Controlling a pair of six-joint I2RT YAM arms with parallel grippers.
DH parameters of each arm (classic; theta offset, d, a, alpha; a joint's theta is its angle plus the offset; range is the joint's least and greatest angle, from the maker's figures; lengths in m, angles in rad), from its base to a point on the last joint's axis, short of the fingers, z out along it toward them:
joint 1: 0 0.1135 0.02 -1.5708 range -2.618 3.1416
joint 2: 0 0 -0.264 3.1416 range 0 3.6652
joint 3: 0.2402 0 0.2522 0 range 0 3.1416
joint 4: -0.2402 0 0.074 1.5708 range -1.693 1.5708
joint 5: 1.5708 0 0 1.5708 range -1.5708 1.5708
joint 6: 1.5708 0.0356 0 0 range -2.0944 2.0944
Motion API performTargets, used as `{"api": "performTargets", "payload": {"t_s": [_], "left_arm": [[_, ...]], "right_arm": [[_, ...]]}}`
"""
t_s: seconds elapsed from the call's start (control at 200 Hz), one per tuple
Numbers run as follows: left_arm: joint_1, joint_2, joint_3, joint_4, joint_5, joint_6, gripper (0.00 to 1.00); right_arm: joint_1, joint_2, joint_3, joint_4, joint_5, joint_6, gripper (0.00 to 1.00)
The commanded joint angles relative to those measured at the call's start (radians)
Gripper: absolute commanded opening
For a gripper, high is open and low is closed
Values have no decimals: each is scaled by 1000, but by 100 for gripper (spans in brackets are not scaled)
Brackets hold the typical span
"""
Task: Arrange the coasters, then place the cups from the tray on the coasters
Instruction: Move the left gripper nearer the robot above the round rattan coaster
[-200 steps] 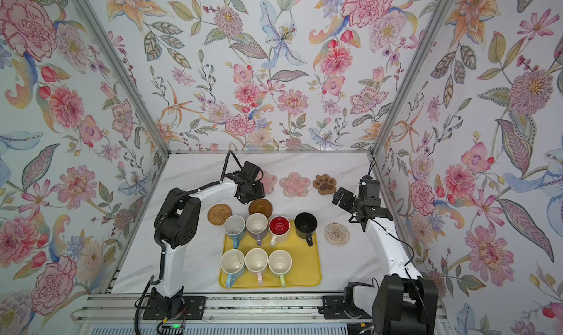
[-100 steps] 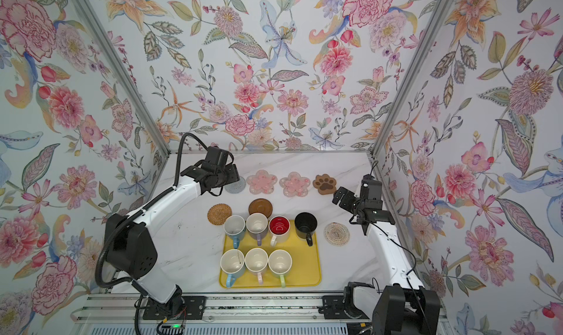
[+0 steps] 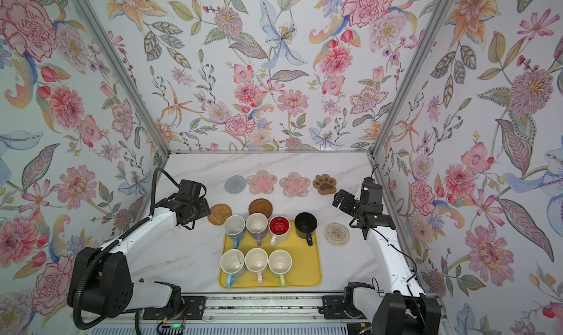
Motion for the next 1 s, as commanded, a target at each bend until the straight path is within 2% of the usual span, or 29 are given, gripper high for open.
{"api": "performTargets", "payload": {"t_s": [0.0,0.305,0.996], "left_arm": [[5,48,5,37,14,21,69],[3,213,41,113,63,9,66],[-59,364,114,90,40,4,61]], "right_arm": [[-6,9,3,1,13,6,99],[-6,17,-8,11,11,7,99],[-7,0,-21,14,5,17,99]]}}
